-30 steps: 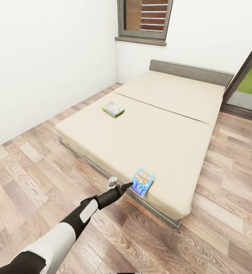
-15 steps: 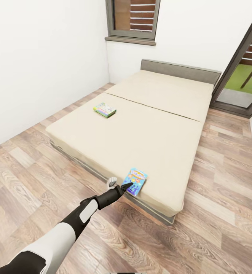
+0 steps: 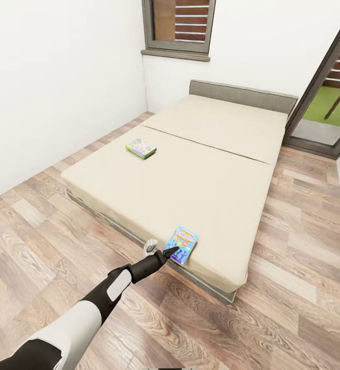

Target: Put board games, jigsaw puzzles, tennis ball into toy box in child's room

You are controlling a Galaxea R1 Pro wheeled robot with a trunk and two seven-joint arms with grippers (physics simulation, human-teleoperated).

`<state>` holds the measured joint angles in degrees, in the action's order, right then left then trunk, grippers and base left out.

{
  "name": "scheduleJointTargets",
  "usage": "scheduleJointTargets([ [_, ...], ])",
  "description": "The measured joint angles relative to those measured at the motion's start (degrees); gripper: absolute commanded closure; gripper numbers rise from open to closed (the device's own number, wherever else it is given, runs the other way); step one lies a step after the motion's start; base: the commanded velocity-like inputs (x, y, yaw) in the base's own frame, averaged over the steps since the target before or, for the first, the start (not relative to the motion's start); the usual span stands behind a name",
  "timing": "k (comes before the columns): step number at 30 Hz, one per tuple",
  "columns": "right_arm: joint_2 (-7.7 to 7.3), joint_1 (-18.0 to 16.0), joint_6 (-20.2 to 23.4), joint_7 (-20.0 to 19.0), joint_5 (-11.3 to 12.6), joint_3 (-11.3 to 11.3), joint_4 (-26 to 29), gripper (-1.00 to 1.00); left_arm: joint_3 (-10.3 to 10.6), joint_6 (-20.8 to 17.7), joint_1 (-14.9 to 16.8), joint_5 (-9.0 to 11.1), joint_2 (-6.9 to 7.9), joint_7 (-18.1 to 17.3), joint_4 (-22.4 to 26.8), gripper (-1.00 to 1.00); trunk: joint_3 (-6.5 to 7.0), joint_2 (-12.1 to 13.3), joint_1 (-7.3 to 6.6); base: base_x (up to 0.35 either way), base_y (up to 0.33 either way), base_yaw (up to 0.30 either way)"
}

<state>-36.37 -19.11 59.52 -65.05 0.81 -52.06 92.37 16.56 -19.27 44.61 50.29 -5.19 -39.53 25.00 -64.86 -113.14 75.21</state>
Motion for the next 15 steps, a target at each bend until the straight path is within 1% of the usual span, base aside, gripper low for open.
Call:
scheduleJointTargets([
  [15,0.0,0.0,0.0,0.0,0.0,-0.9,0.0,-1.0,0.0,0.0,0.0,0.0,0.04,0.0,0.0,-1.0,0.0,0.0,0.0,0.0,0.0,-0.002],
])
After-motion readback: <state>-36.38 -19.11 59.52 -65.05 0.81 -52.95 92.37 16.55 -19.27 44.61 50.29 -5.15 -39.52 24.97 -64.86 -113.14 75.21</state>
